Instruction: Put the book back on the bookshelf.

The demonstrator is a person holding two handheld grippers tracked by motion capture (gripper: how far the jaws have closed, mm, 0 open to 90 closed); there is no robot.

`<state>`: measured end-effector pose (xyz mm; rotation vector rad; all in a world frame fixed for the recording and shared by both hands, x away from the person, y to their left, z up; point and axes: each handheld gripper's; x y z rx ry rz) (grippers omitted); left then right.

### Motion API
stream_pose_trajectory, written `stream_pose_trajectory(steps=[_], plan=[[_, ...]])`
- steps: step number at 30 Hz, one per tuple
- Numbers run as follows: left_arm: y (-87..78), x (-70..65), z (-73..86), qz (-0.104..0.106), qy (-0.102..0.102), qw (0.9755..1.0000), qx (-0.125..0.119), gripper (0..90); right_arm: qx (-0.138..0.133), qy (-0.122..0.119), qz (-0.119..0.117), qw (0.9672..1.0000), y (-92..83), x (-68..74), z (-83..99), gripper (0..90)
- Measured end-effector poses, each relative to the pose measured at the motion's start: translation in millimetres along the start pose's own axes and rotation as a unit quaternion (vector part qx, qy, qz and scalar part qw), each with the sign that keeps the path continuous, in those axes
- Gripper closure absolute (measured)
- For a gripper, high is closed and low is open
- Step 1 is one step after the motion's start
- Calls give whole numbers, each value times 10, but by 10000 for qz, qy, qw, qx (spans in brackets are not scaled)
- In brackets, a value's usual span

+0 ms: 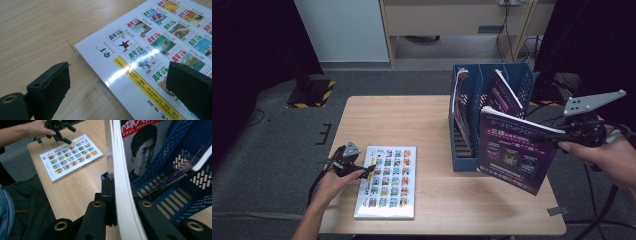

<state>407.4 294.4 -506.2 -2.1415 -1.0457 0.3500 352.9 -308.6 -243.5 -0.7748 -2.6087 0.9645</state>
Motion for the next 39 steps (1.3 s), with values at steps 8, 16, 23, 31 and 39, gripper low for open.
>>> stream_pose_trajectory(steps=[8,16,23,31,39], plan=[[9,-13,-1,22,13,10000,-10,50,-118,93,232,9996,-149,23,-217,828],[6,-16,-2,43,2,10000,-20,51,-154,227,508,9983,-102,-35,-437,828],[10,-17,0,70,7,10000,-10,51,-285,529,903,9941,-42,-88,-589,828],[6,-8,9,65,-11,10000,-4,51,-358,976,1256,9866,67,-125,-668,828],[19,-11,12,73,0,10000,13,51,-402,1230,1416,9814,138,-212,-651,828]])
Point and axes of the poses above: each handheld gripper's, and its own axes: y roughly forward along the jaws, z roughly out of its underside, x roughly to its left, and after that the axes turned 1 degree about x, right-handed
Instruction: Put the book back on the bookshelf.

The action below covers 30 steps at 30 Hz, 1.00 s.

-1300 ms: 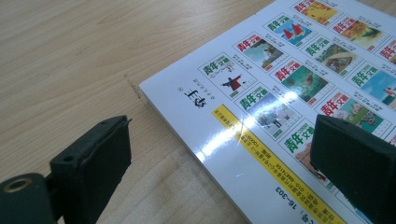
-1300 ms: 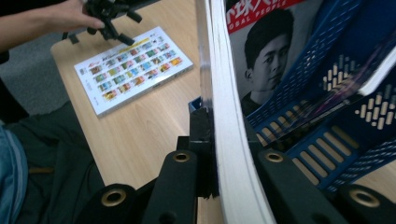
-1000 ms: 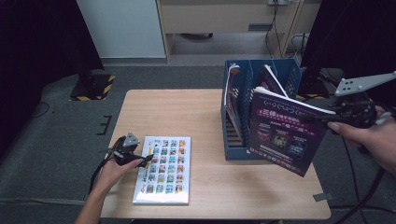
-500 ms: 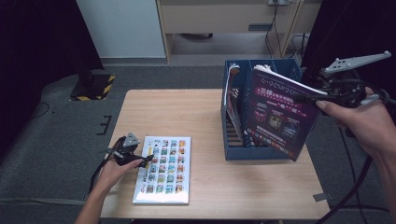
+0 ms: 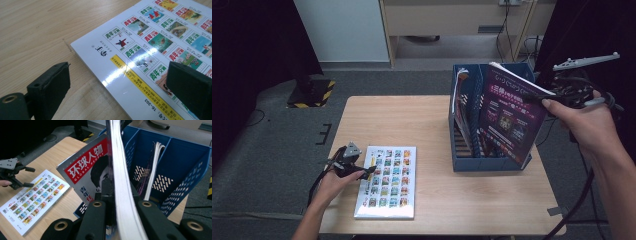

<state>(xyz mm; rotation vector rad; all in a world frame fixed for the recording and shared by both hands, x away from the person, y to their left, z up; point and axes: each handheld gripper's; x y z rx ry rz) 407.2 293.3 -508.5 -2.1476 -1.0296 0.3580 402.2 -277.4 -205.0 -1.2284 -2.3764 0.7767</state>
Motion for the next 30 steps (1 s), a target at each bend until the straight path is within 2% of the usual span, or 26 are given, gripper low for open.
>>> stream_pose_trajectory(steps=[7,14,30], plan=[[6,-13,2,-8,40,10000,27,52,-95,247,192,9995,83,-28,-19,828],[-26,1,-12,-70,27,9999,-105,54,-61,306,324,9990,131,-51,-18,828],[-22,-3,-11,-58,36,9999,-79,54,-5,527,447,9976,198,-98,-16,828]])
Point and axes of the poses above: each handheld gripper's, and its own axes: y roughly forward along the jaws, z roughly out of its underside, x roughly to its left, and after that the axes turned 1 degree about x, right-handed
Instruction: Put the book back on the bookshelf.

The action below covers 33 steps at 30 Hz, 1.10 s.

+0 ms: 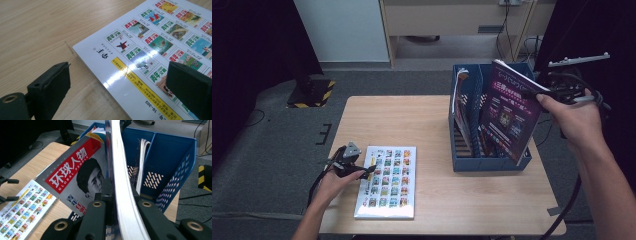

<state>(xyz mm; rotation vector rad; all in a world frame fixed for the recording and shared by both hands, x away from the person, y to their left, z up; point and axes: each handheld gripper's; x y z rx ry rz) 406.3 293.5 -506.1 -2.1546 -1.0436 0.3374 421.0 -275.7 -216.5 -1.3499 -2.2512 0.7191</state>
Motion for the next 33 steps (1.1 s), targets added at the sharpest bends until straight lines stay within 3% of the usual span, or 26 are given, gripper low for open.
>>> stream_pose_trajectory(steps=[10,15,33], plan=[[-8,-1,-5,4,3,10000,-6,53,5,127,83,9999,36,38,-70,828],[-5,-16,-10,12,17,10000,-10,54,19,242,150,9996,97,-10,-104,828],[-6,-14,-17,58,7,10000,-52,54,46,497,452,9977,500,38,-291,827]])
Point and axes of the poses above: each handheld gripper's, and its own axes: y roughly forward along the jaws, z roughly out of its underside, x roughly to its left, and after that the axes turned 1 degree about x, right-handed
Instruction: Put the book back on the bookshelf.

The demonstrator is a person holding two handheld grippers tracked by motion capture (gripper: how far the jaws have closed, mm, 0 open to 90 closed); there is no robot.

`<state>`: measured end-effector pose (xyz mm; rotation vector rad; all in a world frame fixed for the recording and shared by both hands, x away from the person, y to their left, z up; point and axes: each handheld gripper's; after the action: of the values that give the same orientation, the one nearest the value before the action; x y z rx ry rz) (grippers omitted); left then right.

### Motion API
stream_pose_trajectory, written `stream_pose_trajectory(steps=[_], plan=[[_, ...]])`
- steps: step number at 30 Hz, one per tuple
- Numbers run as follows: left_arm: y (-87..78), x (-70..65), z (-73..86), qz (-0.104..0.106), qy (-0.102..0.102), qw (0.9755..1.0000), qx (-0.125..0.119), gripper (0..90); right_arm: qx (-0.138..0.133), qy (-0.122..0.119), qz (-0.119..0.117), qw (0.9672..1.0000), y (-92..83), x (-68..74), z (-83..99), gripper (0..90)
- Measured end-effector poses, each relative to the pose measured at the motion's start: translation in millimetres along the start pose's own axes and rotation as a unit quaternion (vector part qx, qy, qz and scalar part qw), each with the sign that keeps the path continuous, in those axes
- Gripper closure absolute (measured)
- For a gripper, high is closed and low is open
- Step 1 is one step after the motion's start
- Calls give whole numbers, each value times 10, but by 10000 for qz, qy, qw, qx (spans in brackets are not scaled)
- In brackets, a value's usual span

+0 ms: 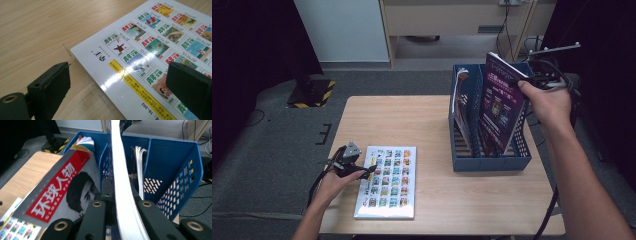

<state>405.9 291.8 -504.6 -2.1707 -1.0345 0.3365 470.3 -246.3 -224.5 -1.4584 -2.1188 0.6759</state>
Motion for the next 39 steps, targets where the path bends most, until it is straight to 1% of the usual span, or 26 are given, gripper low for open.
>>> stream_pose_trajectory(steps=[7,10,11,13,16,22,27,31,33,39], plan=[[1,3,2,5,-6,10000,8,53,-33,80,72,9999,183,29,-22,827],[8,-3,6,18,3,10000,26,53,-25,48,108,9999,247,39,-19,828],[10,-4,7,24,6,10000,33,53,-19,85,111,9999,263,43,-15,827],[12,-7,7,29,7,10000,38,53,-90,80,117,9999,294,44,3,828],[15,-6,8,27,5,10000,43,53,-176,104,104,9997,327,48,29,828],[10,-3,8,15,-2,10000,29,53,-224,140,132,9996,382,39,86,828],[6,-3,9,8,-2,10000,17,53,-320,200,196,9991,423,34,132,828],[0,3,9,6,-6,10000,4,53,-306,163,240,9991,461,26,158,828],[2,3,10,10,1,10000,8,53,-321,203,252,9990,480,19,175,828],[4,4,11,17,2,10000,8,54,-355,151,270,9989,526,67,178,828]])
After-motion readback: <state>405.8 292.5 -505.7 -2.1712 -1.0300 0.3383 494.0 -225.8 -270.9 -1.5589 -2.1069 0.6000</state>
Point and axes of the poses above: each handheld gripper's, and its own axes: y roughly forward along the jaws, z roughly out of its underside, x roughly to its left, and after that the axes turned 1 degree about x, right-handed
